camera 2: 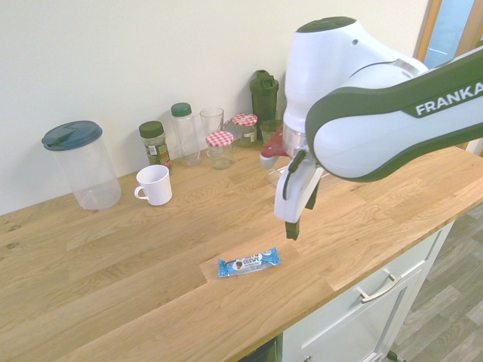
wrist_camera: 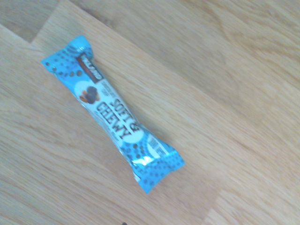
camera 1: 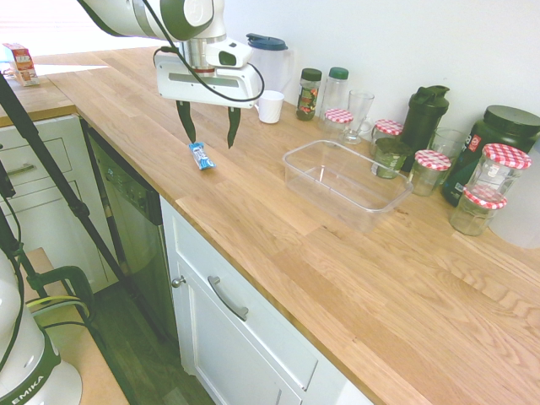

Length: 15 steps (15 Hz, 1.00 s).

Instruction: Put the protein bar into the container

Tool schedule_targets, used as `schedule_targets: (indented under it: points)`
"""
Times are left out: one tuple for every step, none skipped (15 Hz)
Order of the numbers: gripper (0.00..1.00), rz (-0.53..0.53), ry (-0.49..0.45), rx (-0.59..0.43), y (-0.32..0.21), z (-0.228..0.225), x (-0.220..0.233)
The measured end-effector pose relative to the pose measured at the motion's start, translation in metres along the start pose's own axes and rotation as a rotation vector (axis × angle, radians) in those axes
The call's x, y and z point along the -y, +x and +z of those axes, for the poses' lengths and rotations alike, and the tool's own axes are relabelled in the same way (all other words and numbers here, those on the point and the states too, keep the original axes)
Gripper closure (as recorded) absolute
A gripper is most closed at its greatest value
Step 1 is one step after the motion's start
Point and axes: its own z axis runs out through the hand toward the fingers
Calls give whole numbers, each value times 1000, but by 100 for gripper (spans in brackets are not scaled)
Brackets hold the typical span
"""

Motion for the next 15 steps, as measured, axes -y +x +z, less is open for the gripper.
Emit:
schedule_targets:
  points:
    - [0, -33, 2, 3, 1, 1, 13]
    - [0, -69, 0, 5, 4, 4, 24]
    - [0, -110, -7, 11, 6, 8, 33]
    - [0, -147, -14, 19, 9, 14, 41]
    - [0, -174, -18, 28, 13, 20, 49]
    - [0, -200, -23, 35, 16, 25, 56]
    - [0, -219, -28, 40, 19, 30, 63]
    - [0, -236, -31, 47, 21, 34, 69]
    - [0, -254, -34, 55, 23, 38, 74]
    - [0, -269, -34, 62, 25, 43, 76]
    - [0, -284, -33, 70, 28, 47, 78]
    - [0, -297, -33, 79, 31, 52, 79]
    - [0, -308, -33, 87, 33, 57, 80]
    - [0, -317, -34, 94, 35, 60, 82]
    - [0, -322, -35, 102, 36, 63, 84]
